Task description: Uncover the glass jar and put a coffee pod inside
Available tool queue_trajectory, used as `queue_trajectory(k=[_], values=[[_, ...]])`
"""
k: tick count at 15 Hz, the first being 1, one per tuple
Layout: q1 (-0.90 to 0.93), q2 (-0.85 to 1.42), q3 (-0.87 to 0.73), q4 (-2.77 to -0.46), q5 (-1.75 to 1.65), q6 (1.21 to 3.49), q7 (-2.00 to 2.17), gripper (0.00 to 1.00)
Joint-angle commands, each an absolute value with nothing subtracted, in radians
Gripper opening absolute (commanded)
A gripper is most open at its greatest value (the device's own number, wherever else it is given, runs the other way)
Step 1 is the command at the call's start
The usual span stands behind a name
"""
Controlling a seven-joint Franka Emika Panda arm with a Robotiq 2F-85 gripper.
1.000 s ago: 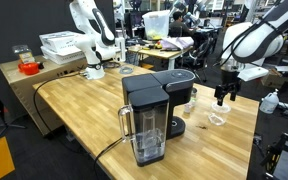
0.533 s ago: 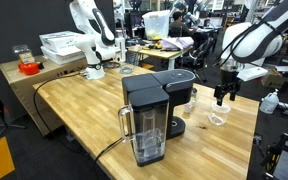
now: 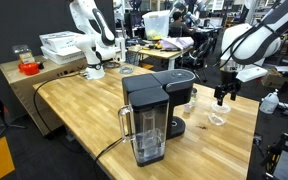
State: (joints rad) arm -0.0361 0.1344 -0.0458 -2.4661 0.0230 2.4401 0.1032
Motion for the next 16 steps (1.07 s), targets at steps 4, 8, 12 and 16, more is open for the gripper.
queue_trajectory(k=[4, 8, 12, 16], values=[[-0.021, 0.208, -0.048, -2.392, -0.007, 2.432, 0.126, 1.00], [-0.015, 0.235, -0.047, -2.367, -0.006, 2.432, 0.124, 1.00], [-0.015, 0.254, -0.050, -2.374, -0.003, 2.433, 0.125, 1.00], [-0.014, 0.262, -0.056, -2.370, -0.010, 2.430, 0.132, 1.00]])
